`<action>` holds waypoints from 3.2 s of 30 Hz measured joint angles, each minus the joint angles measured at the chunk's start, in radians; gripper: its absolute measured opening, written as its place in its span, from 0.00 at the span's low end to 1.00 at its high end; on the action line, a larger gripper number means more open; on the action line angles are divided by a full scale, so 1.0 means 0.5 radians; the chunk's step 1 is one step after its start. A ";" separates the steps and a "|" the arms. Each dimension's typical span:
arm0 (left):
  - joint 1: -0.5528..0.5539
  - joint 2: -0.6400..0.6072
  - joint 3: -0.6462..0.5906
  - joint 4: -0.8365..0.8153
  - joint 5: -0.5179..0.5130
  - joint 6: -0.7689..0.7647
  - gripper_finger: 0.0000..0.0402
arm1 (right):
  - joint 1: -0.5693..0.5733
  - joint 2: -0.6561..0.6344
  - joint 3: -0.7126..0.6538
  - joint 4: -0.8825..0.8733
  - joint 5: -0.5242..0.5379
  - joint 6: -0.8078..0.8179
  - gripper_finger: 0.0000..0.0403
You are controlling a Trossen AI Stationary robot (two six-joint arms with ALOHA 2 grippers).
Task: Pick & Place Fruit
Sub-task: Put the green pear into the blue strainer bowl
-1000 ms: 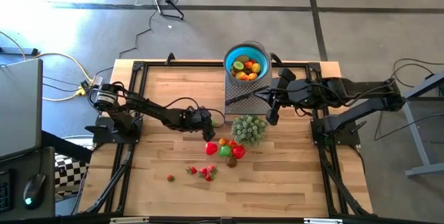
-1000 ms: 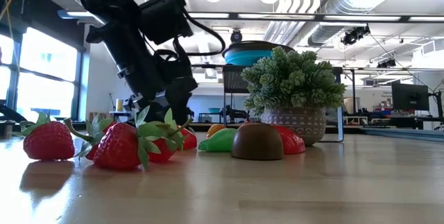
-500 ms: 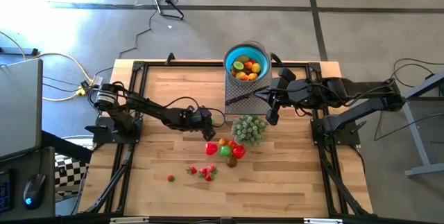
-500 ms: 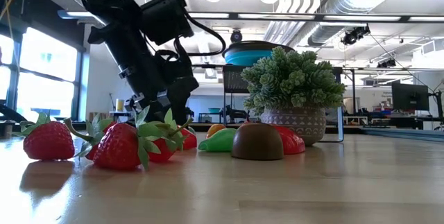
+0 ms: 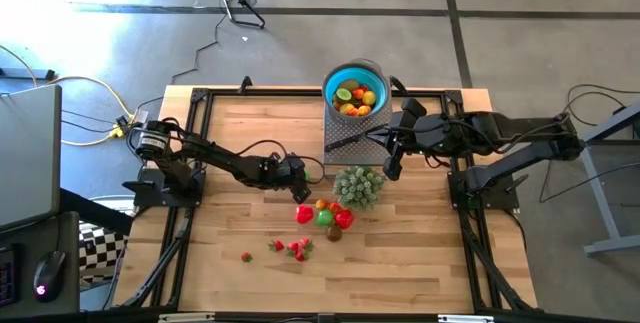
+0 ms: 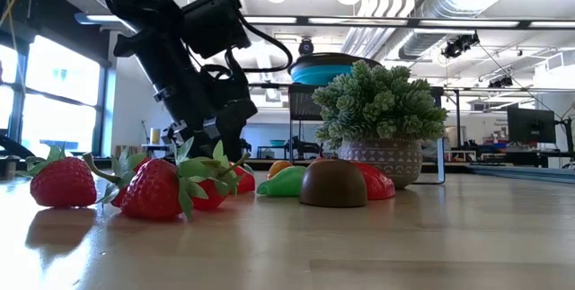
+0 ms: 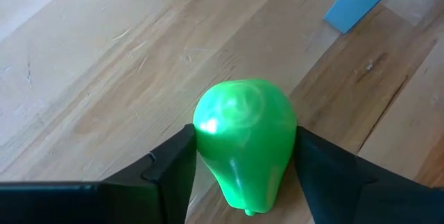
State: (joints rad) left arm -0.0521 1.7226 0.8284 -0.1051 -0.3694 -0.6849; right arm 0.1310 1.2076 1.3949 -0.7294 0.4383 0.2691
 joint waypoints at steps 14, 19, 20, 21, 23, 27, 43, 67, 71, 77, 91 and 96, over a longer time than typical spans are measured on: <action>-0.001 -0.215 -0.002 -0.155 0.066 -0.002 0.50 | 0.000 0.000 0.000 0.001 0.000 -0.003 0.01; -0.001 -0.330 -0.002 -0.180 0.053 -0.001 0.50 | 0.000 0.000 0.000 0.001 0.000 -0.006 0.01; 0.000 -0.353 -0.001 -0.167 0.053 -0.001 0.50 | 0.000 0.000 0.000 0.001 0.000 -0.006 0.01; 0.000 -0.375 0.000 -0.168 0.051 -0.001 0.50 | 0.000 0.000 0.000 0.001 0.000 -0.006 0.01; 0.000 -0.425 -0.001 -0.175 0.050 -0.001 0.50 | 0.000 0.000 0.000 0.000 0.000 -0.006 0.01; 0.000 -0.546 -0.001 -0.163 0.046 0.001 0.50 | 0.000 0.000 0.000 0.000 0.000 -0.007 0.01; 0.000 -1.107 0.000 -0.140 0.043 0.009 0.50 | 0.000 0.000 0.000 -0.001 0.000 -0.023 0.01; 0.052 -1.491 0.002 0.508 0.357 0.494 0.50 | -0.001 0.000 0.000 0.151 0.122 -0.011 0.01; 0.194 -1.467 0.003 0.572 0.511 0.444 0.50 | 0.000 0.000 0.000 0.151 0.122 -0.018 0.01; 0.428 -1.395 0.023 0.593 0.671 0.411 0.50 | 0.000 0.000 0.000 0.151 0.123 -0.111 0.01; 0.765 -0.870 0.461 0.588 0.786 0.525 0.50 | -0.001 0.001 0.000 0.188 0.518 -0.467 0.01; 0.892 -0.676 0.619 0.566 0.923 0.544 0.50 | -0.001 0.001 0.000 0.216 0.622 -0.547 0.01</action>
State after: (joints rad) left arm 0.3940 1.3846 1.1381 0.1779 0.0920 -0.4129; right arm 0.1307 1.2079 1.3949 -0.6213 0.7495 -0.0044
